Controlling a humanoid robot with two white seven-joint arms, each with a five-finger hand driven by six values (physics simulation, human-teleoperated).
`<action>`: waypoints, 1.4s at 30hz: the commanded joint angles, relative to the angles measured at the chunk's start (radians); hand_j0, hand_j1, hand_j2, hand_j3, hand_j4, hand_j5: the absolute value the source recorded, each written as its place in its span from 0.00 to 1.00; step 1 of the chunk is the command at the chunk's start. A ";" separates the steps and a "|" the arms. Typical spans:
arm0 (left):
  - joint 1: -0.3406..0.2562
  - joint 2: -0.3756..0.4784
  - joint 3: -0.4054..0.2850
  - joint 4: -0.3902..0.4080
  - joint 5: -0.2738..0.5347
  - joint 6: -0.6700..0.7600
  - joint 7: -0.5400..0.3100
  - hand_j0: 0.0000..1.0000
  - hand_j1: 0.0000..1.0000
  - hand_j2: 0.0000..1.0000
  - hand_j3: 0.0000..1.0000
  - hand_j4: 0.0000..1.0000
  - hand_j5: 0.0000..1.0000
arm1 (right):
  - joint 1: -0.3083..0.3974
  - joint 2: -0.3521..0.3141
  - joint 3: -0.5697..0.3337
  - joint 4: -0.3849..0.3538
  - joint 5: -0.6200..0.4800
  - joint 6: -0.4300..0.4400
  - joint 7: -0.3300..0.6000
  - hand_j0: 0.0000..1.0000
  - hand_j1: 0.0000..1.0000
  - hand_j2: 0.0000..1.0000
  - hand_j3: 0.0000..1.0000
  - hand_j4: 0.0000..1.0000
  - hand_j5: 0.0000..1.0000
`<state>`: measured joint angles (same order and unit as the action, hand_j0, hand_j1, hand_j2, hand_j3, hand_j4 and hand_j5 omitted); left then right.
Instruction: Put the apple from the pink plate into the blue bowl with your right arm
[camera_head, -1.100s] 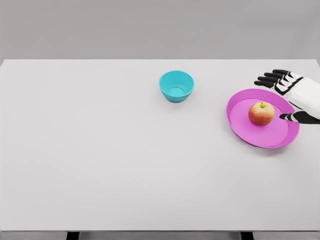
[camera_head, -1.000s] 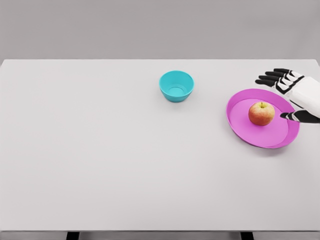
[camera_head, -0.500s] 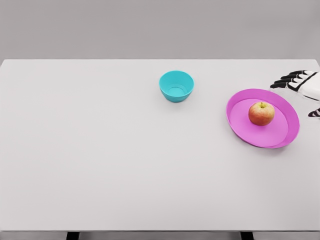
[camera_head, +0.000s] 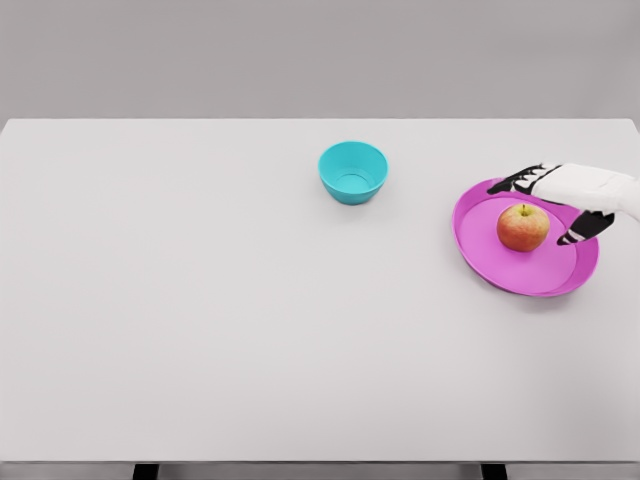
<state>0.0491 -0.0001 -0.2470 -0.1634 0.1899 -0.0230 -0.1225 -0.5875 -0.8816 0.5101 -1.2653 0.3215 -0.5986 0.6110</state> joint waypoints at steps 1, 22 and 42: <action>0.000 0.000 0.000 0.001 0.000 0.000 0.000 1.00 1.00 1.00 1.00 1.00 1.00 | 0.000 0.010 0.018 0.041 -0.004 0.002 0.000 1.00 1.00 1.00 1.00 1.00 1.00; 0.000 0.000 0.000 0.001 0.000 0.000 0.000 1.00 1.00 1.00 1.00 1.00 1.00 | -0.069 0.065 0.097 0.165 0.004 0.008 0.000 1.00 1.00 1.00 1.00 1.00 1.00; 0.000 0.000 0.000 -0.001 0.000 0.000 0.000 1.00 1.00 1.00 1.00 1.00 1.00 | -0.084 0.073 0.139 0.165 0.005 0.010 0.000 0.58 0.58 0.58 0.58 0.58 0.58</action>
<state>0.0491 -0.0001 -0.2470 -0.1632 0.1899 -0.0230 -0.1225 -0.6719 -0.8076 0.6456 -1.1002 0.3194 -0.5852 0.6101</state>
